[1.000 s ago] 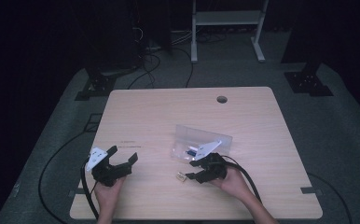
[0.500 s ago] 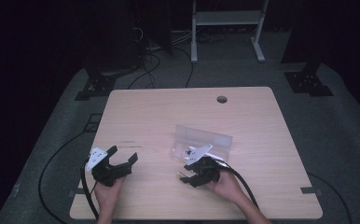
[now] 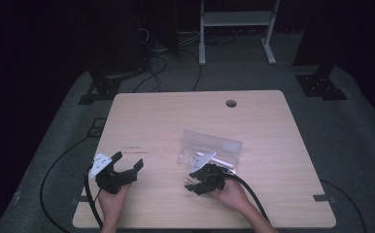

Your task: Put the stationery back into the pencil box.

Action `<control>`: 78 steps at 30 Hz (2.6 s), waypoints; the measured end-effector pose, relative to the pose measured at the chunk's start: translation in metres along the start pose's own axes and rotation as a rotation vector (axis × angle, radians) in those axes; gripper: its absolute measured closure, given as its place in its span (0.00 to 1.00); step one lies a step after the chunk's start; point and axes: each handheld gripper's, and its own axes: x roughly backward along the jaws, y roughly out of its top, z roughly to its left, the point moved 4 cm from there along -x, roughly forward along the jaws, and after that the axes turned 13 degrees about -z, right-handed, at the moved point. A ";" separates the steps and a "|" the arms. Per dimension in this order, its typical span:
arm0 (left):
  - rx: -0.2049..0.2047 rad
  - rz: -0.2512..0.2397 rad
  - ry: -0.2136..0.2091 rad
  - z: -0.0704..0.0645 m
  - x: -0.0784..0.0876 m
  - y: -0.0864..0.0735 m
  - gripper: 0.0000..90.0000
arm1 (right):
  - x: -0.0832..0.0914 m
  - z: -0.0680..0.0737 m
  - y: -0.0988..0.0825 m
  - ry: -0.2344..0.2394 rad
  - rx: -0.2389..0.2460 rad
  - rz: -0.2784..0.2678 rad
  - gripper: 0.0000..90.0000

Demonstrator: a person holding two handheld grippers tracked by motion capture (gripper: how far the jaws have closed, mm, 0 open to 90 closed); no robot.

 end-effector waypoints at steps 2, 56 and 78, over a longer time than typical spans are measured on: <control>0.002 0.000 0.000 0.000 0.000 0.000 0.04 | -0.001 0.000 -0.001 -0.003 -0.003 0.004 0.56; -0.002 -0.005 0.000 0.000 0.000 0.001 0.04 | -0.006 -0.002 0.004 -0.021 -0.008 0.030 0.75; 0.001 -0.004 -0.001 0.001 0.001 0.001 0.04 | 0.007 -0.028 0.041 -0.058 -0.001 -0.022 0.75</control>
